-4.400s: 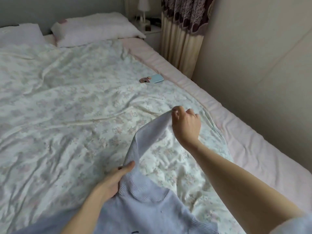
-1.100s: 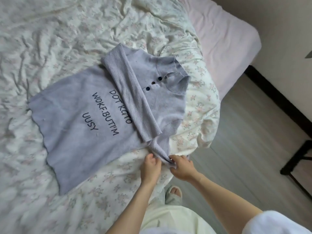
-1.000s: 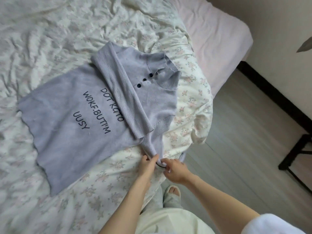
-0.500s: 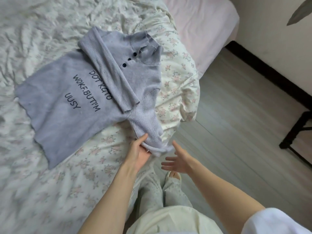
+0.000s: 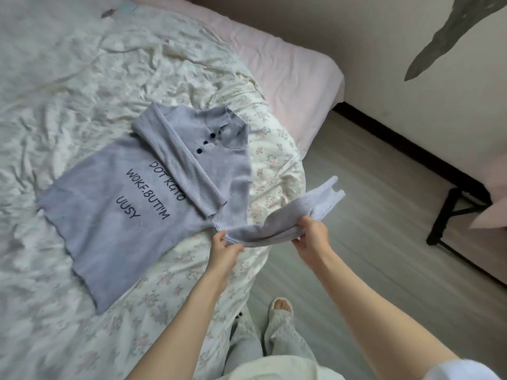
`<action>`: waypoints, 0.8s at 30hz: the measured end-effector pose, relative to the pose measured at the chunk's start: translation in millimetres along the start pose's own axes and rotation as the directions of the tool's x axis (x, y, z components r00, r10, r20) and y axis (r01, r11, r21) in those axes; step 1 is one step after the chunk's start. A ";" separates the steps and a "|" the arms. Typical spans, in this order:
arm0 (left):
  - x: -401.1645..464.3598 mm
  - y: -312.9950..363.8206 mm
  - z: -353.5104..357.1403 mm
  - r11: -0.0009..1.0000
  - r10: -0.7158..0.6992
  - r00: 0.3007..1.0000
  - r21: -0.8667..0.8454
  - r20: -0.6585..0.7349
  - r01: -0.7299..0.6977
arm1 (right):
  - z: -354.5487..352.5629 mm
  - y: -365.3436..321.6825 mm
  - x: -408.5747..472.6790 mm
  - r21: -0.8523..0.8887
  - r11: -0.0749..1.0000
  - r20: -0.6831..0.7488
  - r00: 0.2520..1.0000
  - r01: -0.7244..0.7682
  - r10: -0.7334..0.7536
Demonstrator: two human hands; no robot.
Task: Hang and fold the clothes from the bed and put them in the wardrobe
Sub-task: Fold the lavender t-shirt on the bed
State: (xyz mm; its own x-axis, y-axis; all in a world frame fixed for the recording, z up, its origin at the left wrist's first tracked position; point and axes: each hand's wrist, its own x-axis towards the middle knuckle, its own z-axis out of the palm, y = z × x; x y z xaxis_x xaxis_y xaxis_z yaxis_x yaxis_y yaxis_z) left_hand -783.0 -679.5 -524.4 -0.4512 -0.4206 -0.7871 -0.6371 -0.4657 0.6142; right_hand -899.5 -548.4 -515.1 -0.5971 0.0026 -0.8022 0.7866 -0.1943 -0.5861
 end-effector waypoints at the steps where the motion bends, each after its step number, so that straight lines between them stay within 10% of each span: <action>1: -9.5 9.6 4.3 0.995 0.073 0.996 0.060 0.060 -0.077 | 0.2 -7.4 -10.6 -0.067 0.995 0.053 0.996 0.069 -0.065; 5: -51.6 52.9 23.1 0.938 0.324 0.890 0.012 0.320 -0.346 | 3.5 -19.6 -52.6 -0.412 0.804 0.257 0.901 0.429 -0.350; 9: -65.1 83.3 18.4 0.922 0.372 0.768 -0.108 0.521 -0.373 | 26.5 -36.8 -86.4 -0.404 0.789 0.489 0.838 0.462 -0.241; 14: -53.9 101.6 -4.6 0.863 0.486 0.826 -0.006 0.284 -0.505 | 61.1 -59.7 -105.5 -0.535 0.684 0.651 0.758 0.497 -0.042; 18: -35.1 101.7 -25.6 0.916 0.222 0.963 -0.372 0.153 -0.151 | 81.7 -62.6 -108.4 -0.628 0.568 0.613 0.788 0.532 -0.060; 24: -45.3 99.5 -57.8 0.883 0.293 0.890 -0.456 0.349 -0.112 | 96.0 -61.9 -102.3 -0.664 0.609 0.610 0.785 0.434 0.107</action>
State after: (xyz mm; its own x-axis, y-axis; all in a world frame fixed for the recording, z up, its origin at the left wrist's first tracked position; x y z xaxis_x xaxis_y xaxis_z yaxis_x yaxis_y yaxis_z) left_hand -789.8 -751.9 -424.4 -0.8064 -0.2389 -0.5410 -0.2274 -0.7192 0.6565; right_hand -902.3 -630.8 -385.9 -0.4809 -0.6175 -0.6224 0.3240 0.5345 -0.7806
